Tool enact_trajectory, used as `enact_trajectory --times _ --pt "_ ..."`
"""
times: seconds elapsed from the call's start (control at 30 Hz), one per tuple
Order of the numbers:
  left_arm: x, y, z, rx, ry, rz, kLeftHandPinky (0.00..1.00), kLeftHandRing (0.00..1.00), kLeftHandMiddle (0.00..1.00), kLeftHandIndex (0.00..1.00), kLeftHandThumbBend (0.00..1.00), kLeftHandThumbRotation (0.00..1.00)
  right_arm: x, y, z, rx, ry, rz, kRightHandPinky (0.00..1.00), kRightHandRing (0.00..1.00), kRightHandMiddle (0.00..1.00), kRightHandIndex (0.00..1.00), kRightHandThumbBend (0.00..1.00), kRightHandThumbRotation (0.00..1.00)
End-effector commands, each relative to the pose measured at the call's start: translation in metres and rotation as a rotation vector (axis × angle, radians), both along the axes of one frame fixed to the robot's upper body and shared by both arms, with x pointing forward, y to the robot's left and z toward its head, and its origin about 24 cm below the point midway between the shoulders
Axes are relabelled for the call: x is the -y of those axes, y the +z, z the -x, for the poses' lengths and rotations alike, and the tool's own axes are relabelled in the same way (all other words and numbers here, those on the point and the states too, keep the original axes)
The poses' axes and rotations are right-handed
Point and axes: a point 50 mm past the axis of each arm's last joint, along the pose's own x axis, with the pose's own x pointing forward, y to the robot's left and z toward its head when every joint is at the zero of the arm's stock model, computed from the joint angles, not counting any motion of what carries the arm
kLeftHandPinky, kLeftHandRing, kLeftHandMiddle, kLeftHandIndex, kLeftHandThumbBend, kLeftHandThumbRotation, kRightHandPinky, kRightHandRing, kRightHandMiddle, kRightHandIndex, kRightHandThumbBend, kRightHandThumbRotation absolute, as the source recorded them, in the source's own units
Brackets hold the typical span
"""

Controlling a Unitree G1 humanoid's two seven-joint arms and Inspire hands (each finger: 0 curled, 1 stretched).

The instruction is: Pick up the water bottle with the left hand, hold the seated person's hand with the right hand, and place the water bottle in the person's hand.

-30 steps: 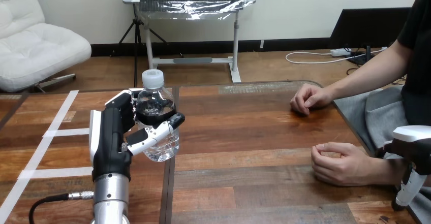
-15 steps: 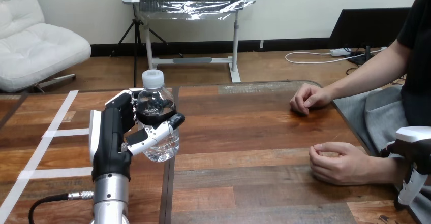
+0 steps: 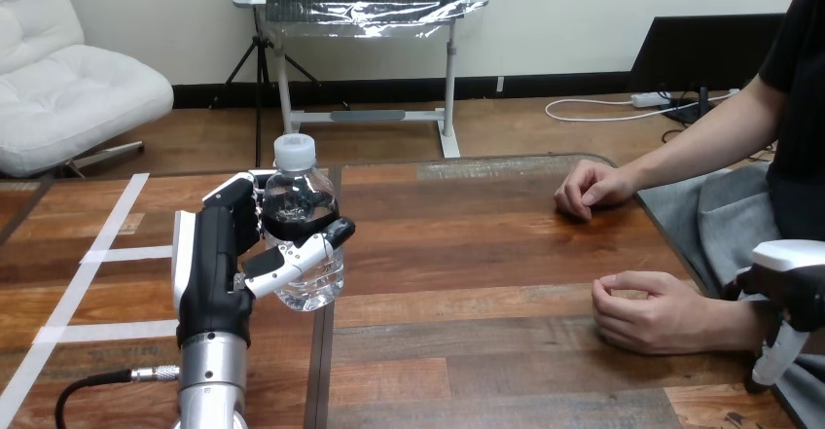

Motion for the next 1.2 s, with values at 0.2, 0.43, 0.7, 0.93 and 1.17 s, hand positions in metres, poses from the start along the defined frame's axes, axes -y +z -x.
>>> enact_trajectory --times 0.2,0.43,0.7,0.93,1.17 --pt "-0.003 0.030 -0.012 0.119 0.000 -0.017 0.42 0.42 0.45 0.52 0.60 0.00 -0.012 0.006 -0.021 0.059 0.029 -0.064 0.67 0.79 0.86 0.84 0.67 0.00" --pt "-0.004 0.031 -0.012 0.123 -0.004 -0.011 0.43 0.43 0.45 0.52 0.59 0.00 -0.013 0.002 -0.024 0.039 0.025 -0.102 0.66 0.74 0.81 0.81 0.64 0.00" --pt "-0.004 0.030 -0.012 0.128 -0.018 0.004 0.44 0.43 0.45 0.52 0.59 0.00 -0.016 -0.003 -0.027 0.029 0.008 -0.146 0.61 0.69 0.76 0.79 0.61 0.00" --pt "-0.005 0.029 -0.012 0.117 -0.006 -0.016 0.44 0.43 0.45 0.52 0.59 0.00 -0.017 -0.007 -0.028 0.021 0.003 -0.164 0.59 0.67 0.74 0.77 0.59 0.00" --pt "-0.005 0.029 -0.011 0.111 -0.006 -0.008 0.44 0.43 0.45 0.52 0.59 0.00 -0.018 -0.011 -0.028 0.025 0.013 -0.171 0.57 0.65 0.72 0.75 0.60 0.00"
